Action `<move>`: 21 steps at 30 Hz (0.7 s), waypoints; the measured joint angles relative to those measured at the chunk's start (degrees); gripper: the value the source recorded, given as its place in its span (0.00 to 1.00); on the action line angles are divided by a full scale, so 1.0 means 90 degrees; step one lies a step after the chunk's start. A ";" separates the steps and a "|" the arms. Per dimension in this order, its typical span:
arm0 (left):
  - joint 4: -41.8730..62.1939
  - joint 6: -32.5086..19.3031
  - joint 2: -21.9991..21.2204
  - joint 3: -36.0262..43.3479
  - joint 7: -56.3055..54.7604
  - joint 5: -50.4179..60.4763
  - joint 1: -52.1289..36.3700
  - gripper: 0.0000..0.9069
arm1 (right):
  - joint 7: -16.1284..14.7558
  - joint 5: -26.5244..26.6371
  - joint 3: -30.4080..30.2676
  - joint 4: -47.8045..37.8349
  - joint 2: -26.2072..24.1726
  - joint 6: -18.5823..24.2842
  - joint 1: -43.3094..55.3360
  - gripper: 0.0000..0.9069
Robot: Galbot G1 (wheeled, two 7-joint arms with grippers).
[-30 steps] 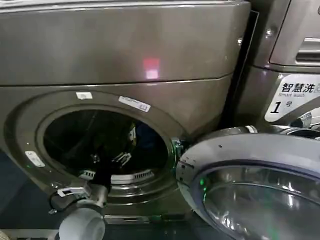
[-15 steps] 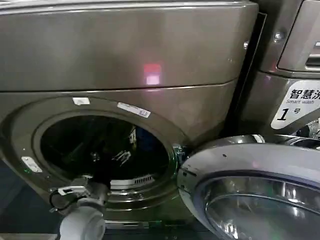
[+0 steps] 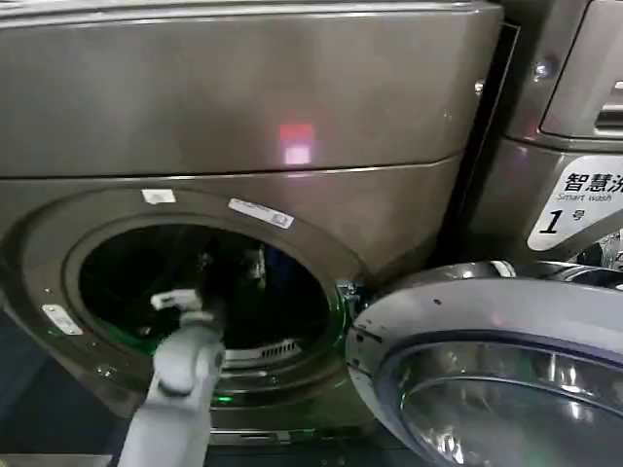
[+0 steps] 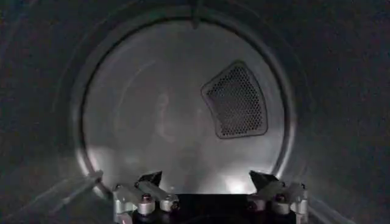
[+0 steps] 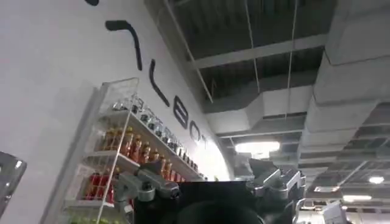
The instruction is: Grasp the clothes from the dryer.
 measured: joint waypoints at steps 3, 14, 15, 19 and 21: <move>0.0800 -0.0168 -0.0049 0.0006 0.0154 0.0108 -0.0529 1.00 | -0.0002 -0.0005 -0.0017 -0.0005 0.0024 0.0002 0.0028 1.00; 0.3848 -0.0441 0.0197 0.0544 0.2713 0.1478 -0.2538 1.00 | -0.0005 -0.0004 -0.0022 -0.0012 0.0089 0.0029 0.0065 1.00; 0.4191 -0.0555 0.0213 0.0623 0.3023 0.1678 -0.2746 1.00 | -0.0016 -0.0004 -0.0011 -0.0028 0.0094 0.0037 0.0059 1.00; 0.5421 -0.1141 0.0306 0.0960 0.4137 0.2688 -0.3497 1.00 | -0.0025 -0.0002 0.0006 -0.0048 0.0098 0.0057 0.0045 1.00; 0.5947 -0.1495 0.0358 0.1178 0.4655 0.3310 -0.3831 1.00 | -0.0030 0.0001 0.0009 -0.0031 0.0105 0.0059 0.0032 1.00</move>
